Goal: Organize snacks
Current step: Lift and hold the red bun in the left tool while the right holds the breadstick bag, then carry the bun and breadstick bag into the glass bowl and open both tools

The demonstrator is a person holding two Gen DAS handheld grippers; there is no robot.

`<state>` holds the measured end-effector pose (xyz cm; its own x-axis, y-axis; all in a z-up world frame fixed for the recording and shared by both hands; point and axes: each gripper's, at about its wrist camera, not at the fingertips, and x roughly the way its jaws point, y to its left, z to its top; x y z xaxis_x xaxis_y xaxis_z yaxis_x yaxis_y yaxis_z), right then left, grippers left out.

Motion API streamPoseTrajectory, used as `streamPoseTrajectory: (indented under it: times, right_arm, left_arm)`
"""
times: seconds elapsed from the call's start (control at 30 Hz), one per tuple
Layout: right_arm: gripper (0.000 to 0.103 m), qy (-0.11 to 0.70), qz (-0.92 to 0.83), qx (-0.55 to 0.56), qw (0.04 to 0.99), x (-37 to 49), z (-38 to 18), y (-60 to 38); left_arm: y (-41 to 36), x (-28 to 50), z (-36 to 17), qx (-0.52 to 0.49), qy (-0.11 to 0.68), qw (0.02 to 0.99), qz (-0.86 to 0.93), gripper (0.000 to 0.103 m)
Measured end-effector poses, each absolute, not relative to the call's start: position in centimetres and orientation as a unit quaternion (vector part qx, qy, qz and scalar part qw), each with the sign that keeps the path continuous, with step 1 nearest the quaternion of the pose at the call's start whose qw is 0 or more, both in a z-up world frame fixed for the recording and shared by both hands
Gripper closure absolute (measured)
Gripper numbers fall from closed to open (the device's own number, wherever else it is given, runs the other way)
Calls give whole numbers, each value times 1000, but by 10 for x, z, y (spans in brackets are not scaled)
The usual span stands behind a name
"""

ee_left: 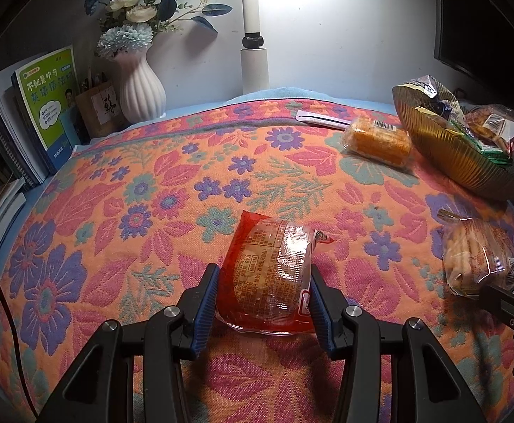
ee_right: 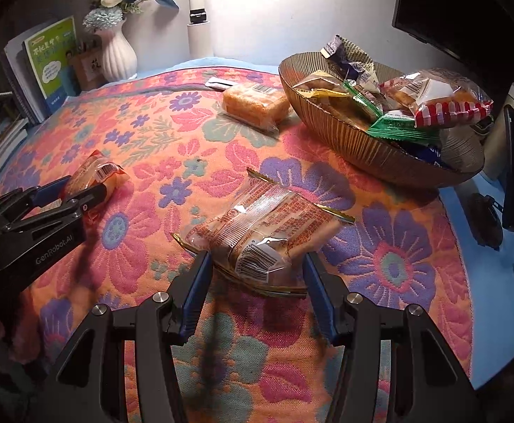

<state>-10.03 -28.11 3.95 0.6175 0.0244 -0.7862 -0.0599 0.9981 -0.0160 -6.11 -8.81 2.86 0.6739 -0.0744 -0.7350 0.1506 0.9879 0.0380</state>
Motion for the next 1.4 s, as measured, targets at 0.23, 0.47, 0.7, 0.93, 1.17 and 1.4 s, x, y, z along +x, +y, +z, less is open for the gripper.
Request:
streamPoseTrajectory:
  times: [0.23,0.47,0.7,0.93,1.17,1.4]
  right_arm:
    - [26,474,65,49,877,-101,30,-302]
    - [24,498,59,166,849,-86,27,-316]
    - [24,495,5,116,861,-68,23,-298]
    - [36,481,-10,81,873,-69,25,-285]
    - [45,467,15,89,880,-81,35,-294]
    - [45,424,26,85,901,-100,73,-311]
  left_arm:
    - [-88,-61,28,49,397,914,-65,56]
    - [-90,-61,28,52,396,915,-66,56]
    - [-89,-60,28,49,397,914,-67,56]
    - [-89,-60,28,49,397,914,-66,56]
    - [-84,-57,33,28,407,910,-76,57]
    - [-101,-52,72,39,380,918,-108,57]
